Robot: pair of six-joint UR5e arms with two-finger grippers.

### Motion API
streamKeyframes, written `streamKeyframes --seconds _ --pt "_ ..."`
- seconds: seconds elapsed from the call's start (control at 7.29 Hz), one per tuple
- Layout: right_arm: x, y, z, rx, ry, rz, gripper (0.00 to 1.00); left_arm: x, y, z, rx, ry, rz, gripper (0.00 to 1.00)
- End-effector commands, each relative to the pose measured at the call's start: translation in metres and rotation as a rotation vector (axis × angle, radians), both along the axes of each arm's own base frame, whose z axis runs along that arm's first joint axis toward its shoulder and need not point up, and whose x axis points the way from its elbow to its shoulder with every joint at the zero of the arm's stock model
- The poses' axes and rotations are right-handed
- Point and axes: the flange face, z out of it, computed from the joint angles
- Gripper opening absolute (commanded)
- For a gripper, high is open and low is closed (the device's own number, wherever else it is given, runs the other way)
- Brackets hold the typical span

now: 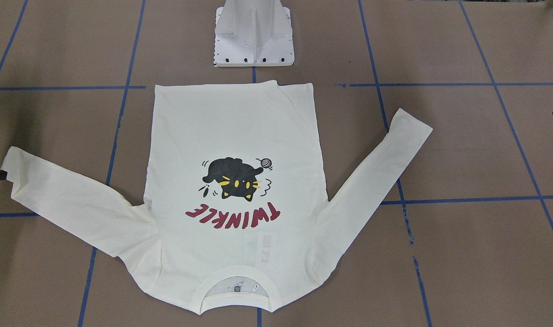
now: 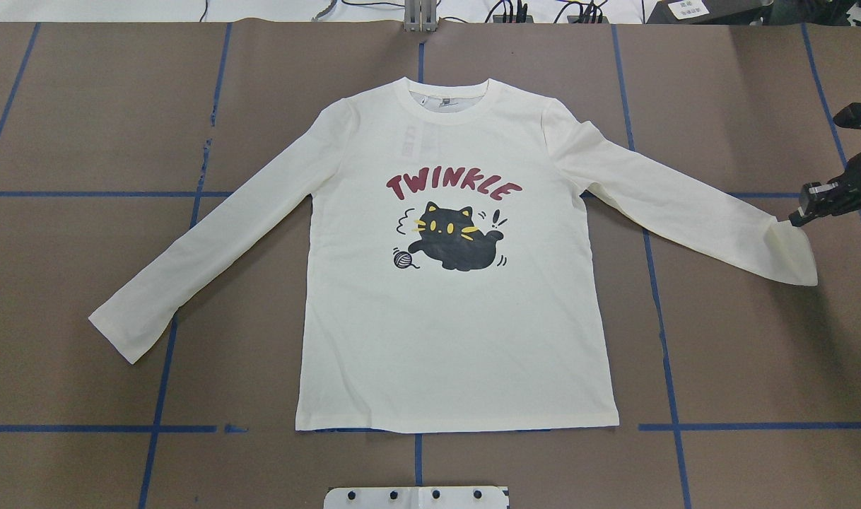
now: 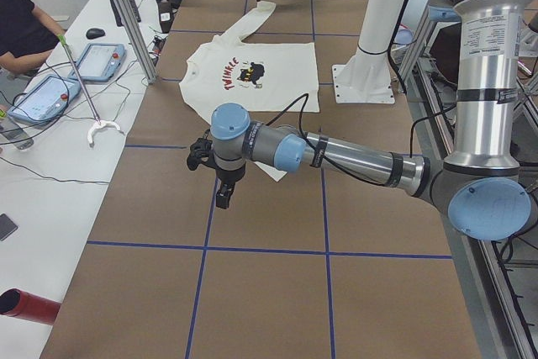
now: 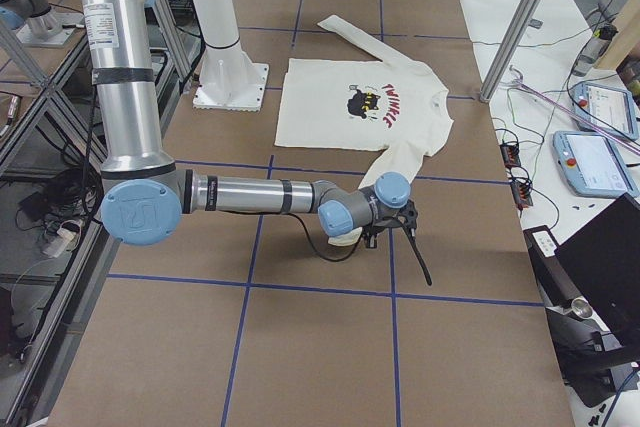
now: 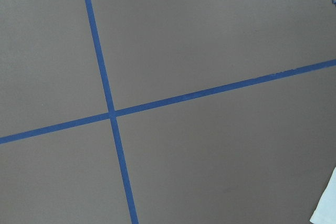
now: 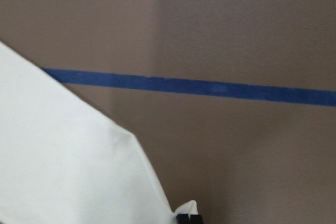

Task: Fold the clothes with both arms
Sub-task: 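Grasp the sleeve nearest the right gripper and fold it across the shirt front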

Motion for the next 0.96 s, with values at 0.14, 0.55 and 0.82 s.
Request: streamKeyframes --seconds 0.14,0.55,0.82 --pt "-0.087 -0.005 -0.197 -0.136 -0.149 0.131 0.0 0.0 -0.002 -0.003 0.004 0.001 0.0 1.0" --pt "-0.265 0.024 -0.361 -0.164 -0.192 0.247 0.0 0.0 -0.003 -0.004 0.006 0.002 -0.002 1.0" --pt "-0.376 0.04 -0.441 -0.084 -0.201 0.319 0.0 0.0 -0.003 -0.004 0.009 0.002 0.0 1.0"
